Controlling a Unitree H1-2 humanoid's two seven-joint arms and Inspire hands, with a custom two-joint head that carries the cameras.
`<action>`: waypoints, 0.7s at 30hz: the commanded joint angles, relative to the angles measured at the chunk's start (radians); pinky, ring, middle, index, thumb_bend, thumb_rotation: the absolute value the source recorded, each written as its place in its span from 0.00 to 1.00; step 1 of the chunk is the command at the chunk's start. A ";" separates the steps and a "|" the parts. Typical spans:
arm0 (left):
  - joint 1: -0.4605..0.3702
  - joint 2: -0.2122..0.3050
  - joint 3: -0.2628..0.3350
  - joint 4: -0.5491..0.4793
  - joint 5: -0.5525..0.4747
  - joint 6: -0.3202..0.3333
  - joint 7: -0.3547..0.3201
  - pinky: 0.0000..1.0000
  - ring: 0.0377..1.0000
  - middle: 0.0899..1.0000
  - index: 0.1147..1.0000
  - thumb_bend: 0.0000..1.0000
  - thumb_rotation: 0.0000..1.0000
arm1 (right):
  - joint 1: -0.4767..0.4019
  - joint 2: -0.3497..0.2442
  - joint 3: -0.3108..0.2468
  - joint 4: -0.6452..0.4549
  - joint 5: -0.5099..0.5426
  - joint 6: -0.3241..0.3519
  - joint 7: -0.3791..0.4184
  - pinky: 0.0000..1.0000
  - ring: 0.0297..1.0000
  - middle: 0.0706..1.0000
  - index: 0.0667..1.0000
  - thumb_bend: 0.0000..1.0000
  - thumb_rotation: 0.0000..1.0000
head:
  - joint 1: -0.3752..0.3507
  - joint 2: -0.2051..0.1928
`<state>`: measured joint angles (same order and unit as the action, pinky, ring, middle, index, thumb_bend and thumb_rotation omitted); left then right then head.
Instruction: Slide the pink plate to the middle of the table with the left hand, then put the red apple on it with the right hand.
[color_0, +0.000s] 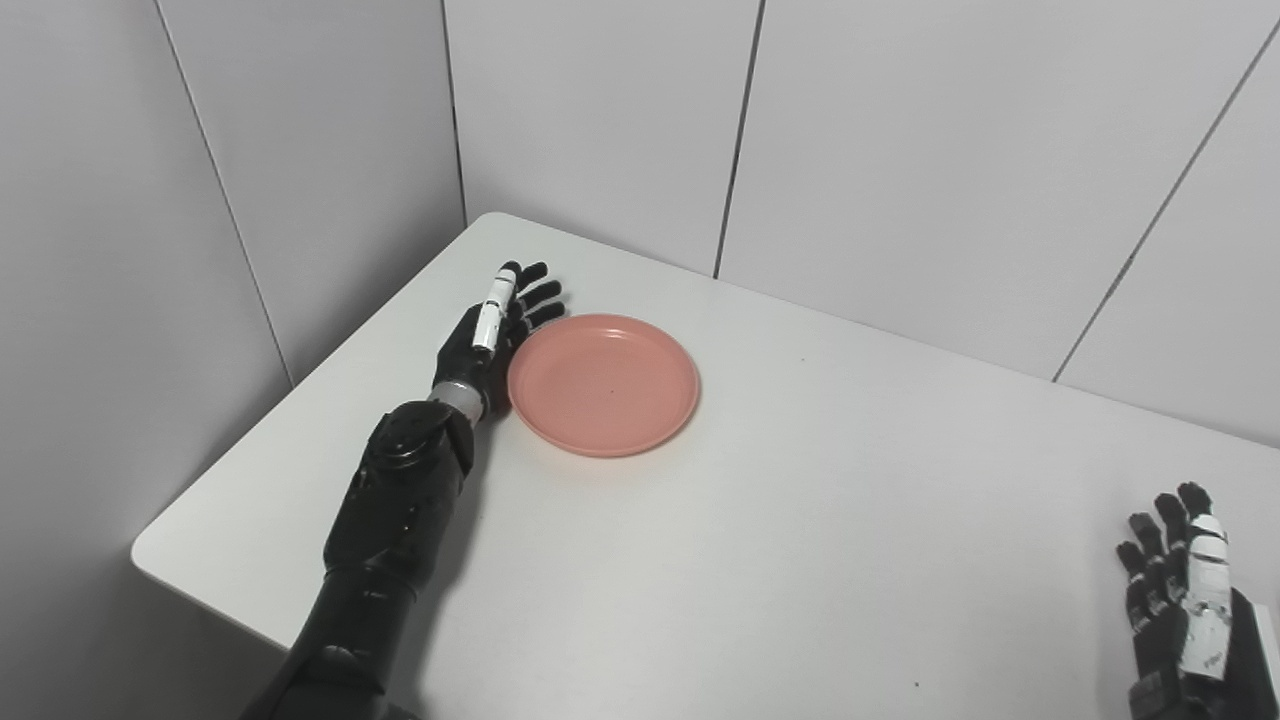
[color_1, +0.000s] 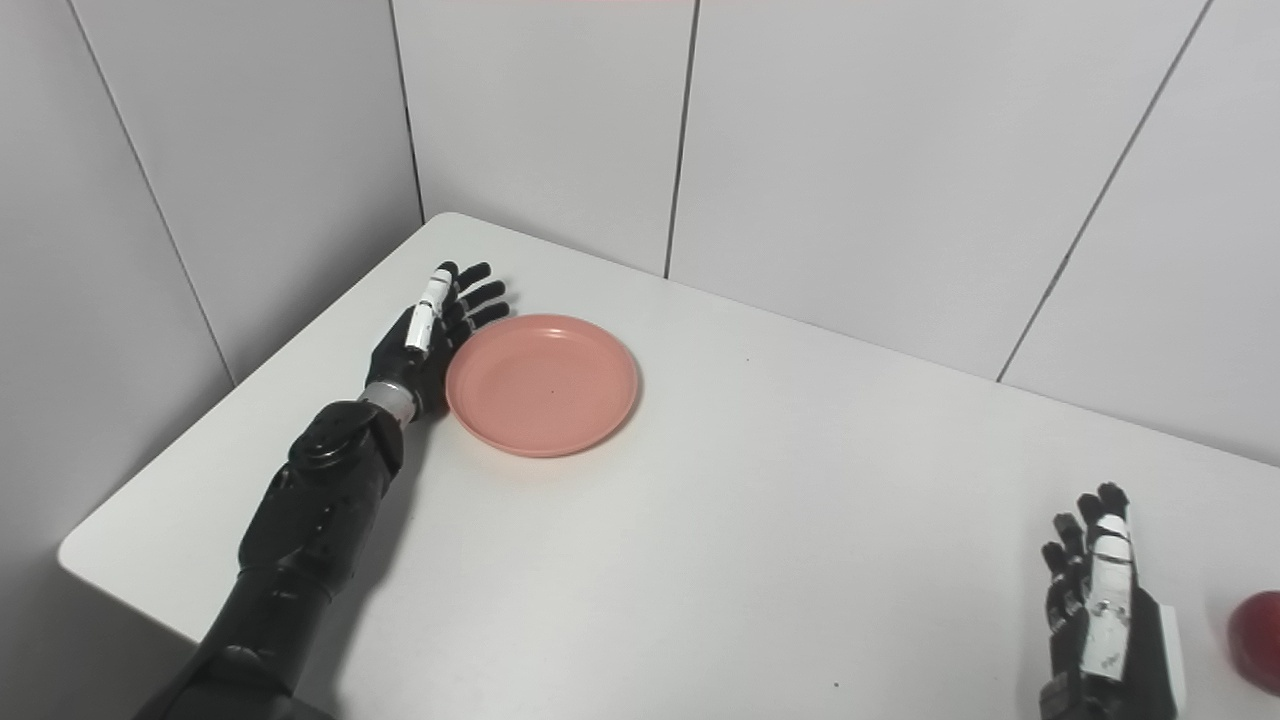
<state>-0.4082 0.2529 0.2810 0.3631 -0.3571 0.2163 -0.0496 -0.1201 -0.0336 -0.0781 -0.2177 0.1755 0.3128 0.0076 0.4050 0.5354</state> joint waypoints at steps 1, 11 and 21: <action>-0.031 -0.010 -0.015 -0.006 0.014 -0.001 -0.003 0.84 0.85 0.84 0.83 0.29 1.00 | -0.021 0.004 -0.001 -0.036 0.005 0.000 0.000 1.00 0.98 1.00 1.00 0.11 1.00 | -0.001 0.001; -0.029 -0.025 -0.036 -0.001 0.033 -0.016 -0.008 0.84 0.84 0.84 0.82 0.30 1.00 | -0.021 -0.001 -0.001 -0.031 0.003 -0.003 0.003 1.00 0.98 1.00 1.00 0.10 1.00 | -0.001 0.005; -0.023 -0.046 -0.049 -0.039 0.030 0.007 -0.015 0.85 0.85 0.84 0.82 0.31 1.00 | -0.022 -0.001 -0.001 -0.020 0.006 -0.015 0.006 1.00 0.98 1.00 1.00 0.11 1.00 | -0.009 0.012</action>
<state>-0.4105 0.2139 0.2422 0.3440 -0.3226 0.2140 -0.0501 -0.1189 -0.0336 -0.0789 -0.2176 0.1771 0.3128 0.0077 0.3958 0.5461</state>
